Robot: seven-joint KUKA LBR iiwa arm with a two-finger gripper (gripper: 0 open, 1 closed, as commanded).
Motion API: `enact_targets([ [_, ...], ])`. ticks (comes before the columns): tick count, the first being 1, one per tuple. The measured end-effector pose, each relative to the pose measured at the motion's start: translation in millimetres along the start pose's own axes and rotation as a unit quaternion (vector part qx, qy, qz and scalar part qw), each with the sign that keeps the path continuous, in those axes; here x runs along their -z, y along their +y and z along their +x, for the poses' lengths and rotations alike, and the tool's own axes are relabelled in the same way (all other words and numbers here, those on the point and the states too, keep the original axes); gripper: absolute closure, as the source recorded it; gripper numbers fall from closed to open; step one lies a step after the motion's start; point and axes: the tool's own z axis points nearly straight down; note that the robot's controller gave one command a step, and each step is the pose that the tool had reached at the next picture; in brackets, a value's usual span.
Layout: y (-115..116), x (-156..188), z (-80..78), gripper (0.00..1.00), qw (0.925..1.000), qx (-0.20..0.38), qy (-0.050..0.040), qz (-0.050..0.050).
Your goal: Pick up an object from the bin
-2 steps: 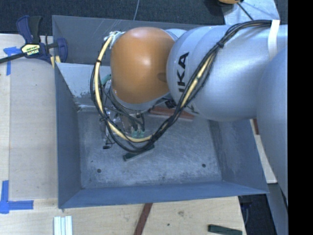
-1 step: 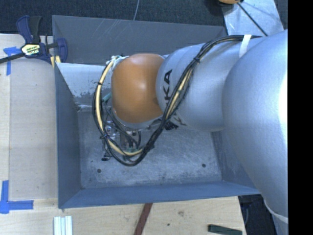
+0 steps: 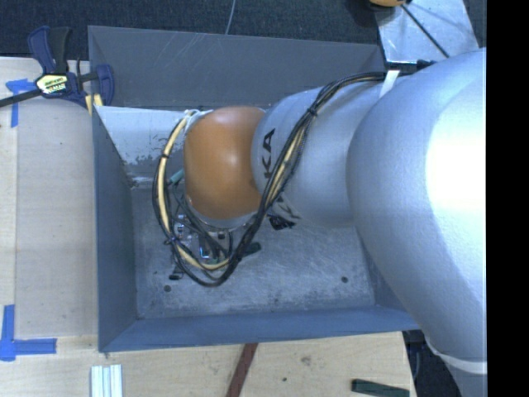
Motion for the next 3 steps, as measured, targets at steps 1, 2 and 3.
enact_targets([
  [1, -1, 16, 9.4, 1.0, 0.9981, -0.062, -0.0002, 0.0],
  [2, -17, 29, -7.9, 1.0, 0.988, -0.155, -0.0019, -0.002],
  [3, -27, 26, -17.7, 1.0, 0.994, -0.109, -0.0041, -0.001],
])
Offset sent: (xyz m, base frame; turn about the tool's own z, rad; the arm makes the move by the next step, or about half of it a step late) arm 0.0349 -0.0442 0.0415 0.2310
